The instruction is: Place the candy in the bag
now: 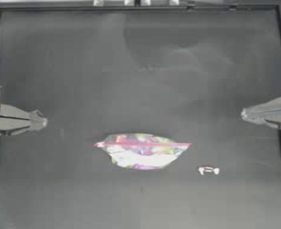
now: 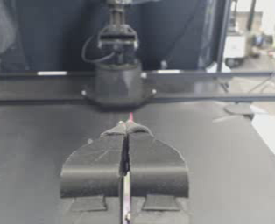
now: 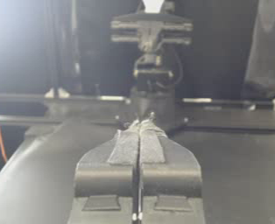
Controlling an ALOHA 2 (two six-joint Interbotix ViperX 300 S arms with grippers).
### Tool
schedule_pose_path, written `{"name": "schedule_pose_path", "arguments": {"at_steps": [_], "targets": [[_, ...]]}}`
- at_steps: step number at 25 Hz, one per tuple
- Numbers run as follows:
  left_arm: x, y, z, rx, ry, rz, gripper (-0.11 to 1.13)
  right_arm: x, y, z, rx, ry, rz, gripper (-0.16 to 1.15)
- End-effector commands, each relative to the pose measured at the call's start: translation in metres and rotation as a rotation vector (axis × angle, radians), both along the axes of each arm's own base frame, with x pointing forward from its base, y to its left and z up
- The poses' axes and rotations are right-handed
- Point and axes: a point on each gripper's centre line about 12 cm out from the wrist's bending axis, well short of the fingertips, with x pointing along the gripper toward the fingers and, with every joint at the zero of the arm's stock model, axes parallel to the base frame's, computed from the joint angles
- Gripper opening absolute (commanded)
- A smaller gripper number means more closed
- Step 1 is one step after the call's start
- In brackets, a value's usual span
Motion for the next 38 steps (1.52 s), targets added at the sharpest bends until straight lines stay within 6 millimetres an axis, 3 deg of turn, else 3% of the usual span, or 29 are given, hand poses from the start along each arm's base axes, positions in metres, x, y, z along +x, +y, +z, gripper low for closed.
{"name": "schedule_pose_path", "arguments": {"at_steps": [1,8,10,13,16,18,20,28,38], "targets": [[0.003,-0.001,0.002,0.011,0.017,-0.002,-0.02,0.003,0.001,0.006,0.026,-0.012,0.006,-0.01],[0.004,-0.002,0.003,0.015,0.026,-0.011,0.11,0.007,0.002,0.004,0.02,0.002,0.009,0.13],[0.004,-0.002,0.003,0.015,0.026,-0.011,0.21,0.007,0.002,0.004,0.008,-0.001,0.01,0.21],[0.004,-0.002,0.002,0.015,0.034,-0.012,0.53,0.007,0.003,0.005,-0.027,-0.003,0.019,0.45],[0.004,-0.003,0.002,0.015,0.034,-0.015,0.94,0.007,0.004,0.007,-0.055,-0.017,0.028,0.77],[0.005,-0.003,0.002,0.017,0.037,-0.015,1.08,0.007,0.005,0.009,-0.059,-0.023,0.028,0.95],[0.005,-0.003,0.001,0.017,0.046,-0.015,1.03,0.008,0.005,0.009,-0.058,-0.023,0.028,1.05],[0.005,-0.003,-0.002,0.019,0.075,-0.014,1.01,0.015,0.003,0.02,-0.044,0.057,0.017,1.01],[0.005,-0.001,-0.008,0.055,0.123,-0.002,1.01,0.058,-0.006,0.044,-0.018,0.357,-0.025,1.0]]}}
